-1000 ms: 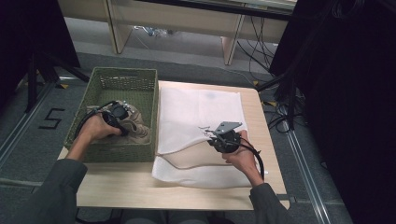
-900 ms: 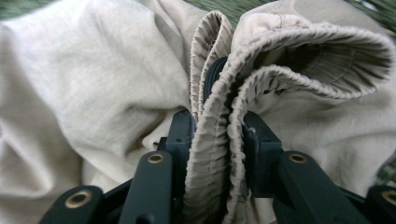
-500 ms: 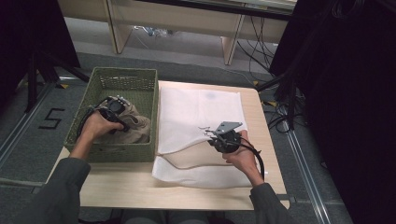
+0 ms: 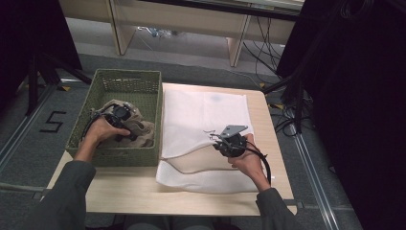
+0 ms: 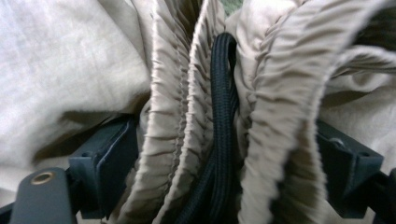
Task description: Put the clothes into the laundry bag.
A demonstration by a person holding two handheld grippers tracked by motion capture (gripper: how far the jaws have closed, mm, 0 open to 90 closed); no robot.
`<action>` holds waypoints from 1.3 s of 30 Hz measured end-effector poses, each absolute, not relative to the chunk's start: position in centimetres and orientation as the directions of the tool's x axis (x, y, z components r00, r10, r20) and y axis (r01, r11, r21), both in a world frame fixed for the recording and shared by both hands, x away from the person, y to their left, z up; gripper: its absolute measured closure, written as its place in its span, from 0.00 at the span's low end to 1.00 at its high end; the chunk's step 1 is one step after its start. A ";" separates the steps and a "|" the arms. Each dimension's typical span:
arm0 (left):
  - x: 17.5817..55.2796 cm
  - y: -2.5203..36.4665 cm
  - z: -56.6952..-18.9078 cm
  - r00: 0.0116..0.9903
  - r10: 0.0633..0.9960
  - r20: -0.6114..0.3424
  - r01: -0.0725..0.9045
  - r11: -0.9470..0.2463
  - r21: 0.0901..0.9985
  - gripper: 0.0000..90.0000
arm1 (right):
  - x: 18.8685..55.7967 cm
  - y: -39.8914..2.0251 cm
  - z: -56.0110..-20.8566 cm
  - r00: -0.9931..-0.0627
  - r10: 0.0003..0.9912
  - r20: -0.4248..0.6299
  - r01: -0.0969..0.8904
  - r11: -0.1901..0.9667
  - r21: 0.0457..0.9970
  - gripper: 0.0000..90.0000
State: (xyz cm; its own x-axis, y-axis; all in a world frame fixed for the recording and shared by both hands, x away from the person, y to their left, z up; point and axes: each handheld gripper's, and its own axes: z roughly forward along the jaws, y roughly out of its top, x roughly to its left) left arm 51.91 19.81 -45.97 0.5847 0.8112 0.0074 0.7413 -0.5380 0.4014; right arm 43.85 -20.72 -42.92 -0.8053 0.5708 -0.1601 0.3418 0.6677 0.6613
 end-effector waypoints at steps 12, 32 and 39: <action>51.1 20.3 -47.0 0.595 0.802 0.048 0.719 -0.559 0.413 0.67 | 43.7 -20.5 -42.9 -0.806 0.567 -0.170 0.337 0.675 0.657 0.96; 49.9 21.1 -40.3 0.527 0.849 -0.032 0.643 -0.373 0.668 0.76 | 43.7 -20.6 -42.7 -0.796 0.585 -0.153 0.354 0.656 0.667 0.96; 48.5 21.3 -37.8 0.536 0.839 -0.095 0.624 -0.318 0.714 0.76 | 43.7 -20.7 -42.6 -0.794 0.588 -0.152 0.357 0.655 0.666 0.96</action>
State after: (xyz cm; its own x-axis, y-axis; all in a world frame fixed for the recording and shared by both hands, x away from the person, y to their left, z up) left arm 48.52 21.28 -37.79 0.5358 0.8390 -0.0951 0.6243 -0.3178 0.7136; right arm 43.68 -20.70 -42.64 -0.7945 0.5879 -0.1522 0.3568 0.6547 0.6663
